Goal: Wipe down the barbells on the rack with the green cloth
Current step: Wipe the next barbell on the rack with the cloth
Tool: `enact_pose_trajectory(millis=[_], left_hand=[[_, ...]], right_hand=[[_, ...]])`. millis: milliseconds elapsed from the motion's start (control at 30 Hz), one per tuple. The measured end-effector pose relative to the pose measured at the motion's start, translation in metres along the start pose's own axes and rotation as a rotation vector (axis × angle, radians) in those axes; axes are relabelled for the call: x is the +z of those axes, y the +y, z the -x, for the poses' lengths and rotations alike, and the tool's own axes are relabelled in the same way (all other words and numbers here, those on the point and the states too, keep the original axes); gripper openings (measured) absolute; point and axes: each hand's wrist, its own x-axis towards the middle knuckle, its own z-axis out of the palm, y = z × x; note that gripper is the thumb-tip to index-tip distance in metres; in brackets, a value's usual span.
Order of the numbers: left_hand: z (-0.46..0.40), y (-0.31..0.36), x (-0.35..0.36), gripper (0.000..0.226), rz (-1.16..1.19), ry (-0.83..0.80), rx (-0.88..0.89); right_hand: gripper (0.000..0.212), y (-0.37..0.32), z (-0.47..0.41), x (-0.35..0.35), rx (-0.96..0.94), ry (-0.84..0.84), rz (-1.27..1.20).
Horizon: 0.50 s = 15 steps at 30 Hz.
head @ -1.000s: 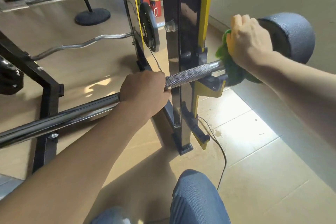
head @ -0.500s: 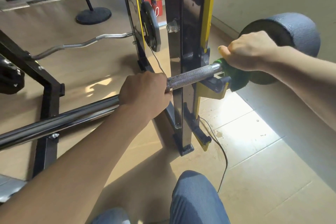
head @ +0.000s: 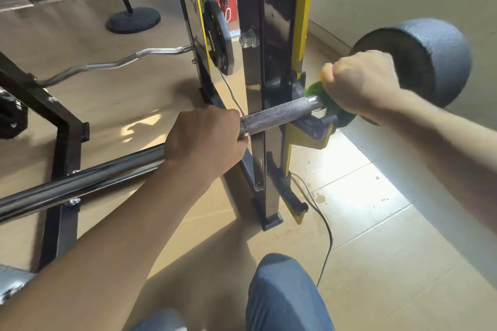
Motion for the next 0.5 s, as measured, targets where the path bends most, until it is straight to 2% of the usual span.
enact_pose_trajectory(millis=[67,100,233,300,367,433,500], left_hand=[[0.0,0.001,0.0,0.026,0.0,0.005,-0.014],[0.0,0.002,0.0,0.026,0.0,0.007,-0.017],[0.001,0.002,0.0,0.024,-0.004,0.023,-0.017],[0.002,0.001,0.0,0.026,0.005,0.029,-0.016],[0.002,0.002,0.001,0.026,0.015,0.027,-0.013],[0.002,0.001,0.001,0.025,0.023,0.025,-0.022],[0.002,0.001,0.0,0.024,0.022,0.013,-0.02]], right_hand=[[0.046,0.003,0.038,0.024,0.045,0.374,-0.062],[0.043,0.001,0.061,0.038,0.078,0.468,-0.098],[0.03,-0.006,0.06,0.064,0.157,0.645,-0.197],[0.025,-0.004,0.042,0.05,0.152,0.652,-0.131],[0.033,0.005,0.029,0.032,0.11,0.482,-0.093],[0.047,0.01,0.014,0.009,0.077,0.216,-0.044],[0.047,0.007,-0.008,-0.011,0.058,-0.088,0.06]])
